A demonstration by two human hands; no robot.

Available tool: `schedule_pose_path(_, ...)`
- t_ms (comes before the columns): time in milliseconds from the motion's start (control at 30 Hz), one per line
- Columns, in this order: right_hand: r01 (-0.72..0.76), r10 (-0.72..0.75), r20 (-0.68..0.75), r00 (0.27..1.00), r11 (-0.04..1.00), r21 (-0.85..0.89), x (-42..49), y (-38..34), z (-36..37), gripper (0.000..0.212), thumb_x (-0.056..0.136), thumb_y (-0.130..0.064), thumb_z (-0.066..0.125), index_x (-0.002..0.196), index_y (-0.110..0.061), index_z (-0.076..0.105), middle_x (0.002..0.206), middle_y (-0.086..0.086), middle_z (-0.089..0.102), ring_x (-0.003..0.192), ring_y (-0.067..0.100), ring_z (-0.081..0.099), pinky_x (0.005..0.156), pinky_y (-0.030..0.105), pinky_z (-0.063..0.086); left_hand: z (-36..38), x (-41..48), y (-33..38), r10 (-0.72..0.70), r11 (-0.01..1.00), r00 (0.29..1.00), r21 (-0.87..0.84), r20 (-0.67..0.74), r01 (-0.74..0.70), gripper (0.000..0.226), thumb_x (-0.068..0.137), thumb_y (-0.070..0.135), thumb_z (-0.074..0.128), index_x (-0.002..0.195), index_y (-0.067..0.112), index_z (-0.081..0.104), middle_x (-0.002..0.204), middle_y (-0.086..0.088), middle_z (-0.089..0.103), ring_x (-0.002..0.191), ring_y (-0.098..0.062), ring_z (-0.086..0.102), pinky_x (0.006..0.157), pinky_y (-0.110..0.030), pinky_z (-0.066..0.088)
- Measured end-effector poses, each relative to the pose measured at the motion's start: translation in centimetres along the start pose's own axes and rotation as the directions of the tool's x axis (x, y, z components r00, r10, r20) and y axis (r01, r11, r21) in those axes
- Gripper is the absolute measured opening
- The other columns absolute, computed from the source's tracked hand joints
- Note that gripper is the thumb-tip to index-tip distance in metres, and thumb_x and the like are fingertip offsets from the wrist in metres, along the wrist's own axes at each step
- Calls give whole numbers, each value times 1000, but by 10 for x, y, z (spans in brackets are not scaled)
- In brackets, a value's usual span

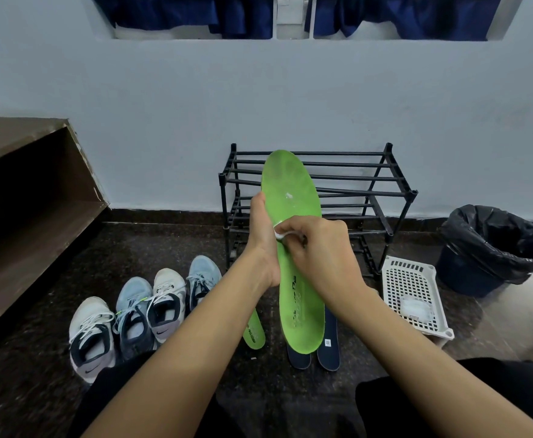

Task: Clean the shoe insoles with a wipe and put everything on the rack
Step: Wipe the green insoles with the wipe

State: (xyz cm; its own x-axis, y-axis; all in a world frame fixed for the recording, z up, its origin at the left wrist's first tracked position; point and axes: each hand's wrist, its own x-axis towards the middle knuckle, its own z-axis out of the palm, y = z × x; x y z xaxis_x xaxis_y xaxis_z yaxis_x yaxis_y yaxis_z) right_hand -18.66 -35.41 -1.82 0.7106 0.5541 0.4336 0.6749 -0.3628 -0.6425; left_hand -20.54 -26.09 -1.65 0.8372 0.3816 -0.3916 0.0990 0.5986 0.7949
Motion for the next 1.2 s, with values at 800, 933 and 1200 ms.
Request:
schedule_pose_path(800,-17,17,7,1000,1000,-17,-7,-2,2,23,82,-7,61,95,-21,75,88,0,74,86,25,65,82,34,50,1,-7,2,-12,999,996,37,-89,15,68,93,66,30,73,14,69,69,-7,69,65,-24,63,65,-30,49)
schedule_pose_path(933,-12,13,8,1000,1000,-20,-8,-2,4,24,82,-7,61,94,-21,75,87,1,73,87,27,62,81,35,50,0,-6,2,28,1000,995,8,-98,-27,67,93,66,31,78,14,71,77,-7,71,70,-24,65,72,-31,51)
schedule_pose_path(1200,19,-20,-65,998,1000,-15,4,1,-6,23,82,-3,60,94,-15,75,92,1,74,84,18,67,81,20,46,9,-14,-14,-12,999,999,47,-44,14,69,93,68,28,83,17,73,76,-5,73,80,-23,67,74,-33,52)
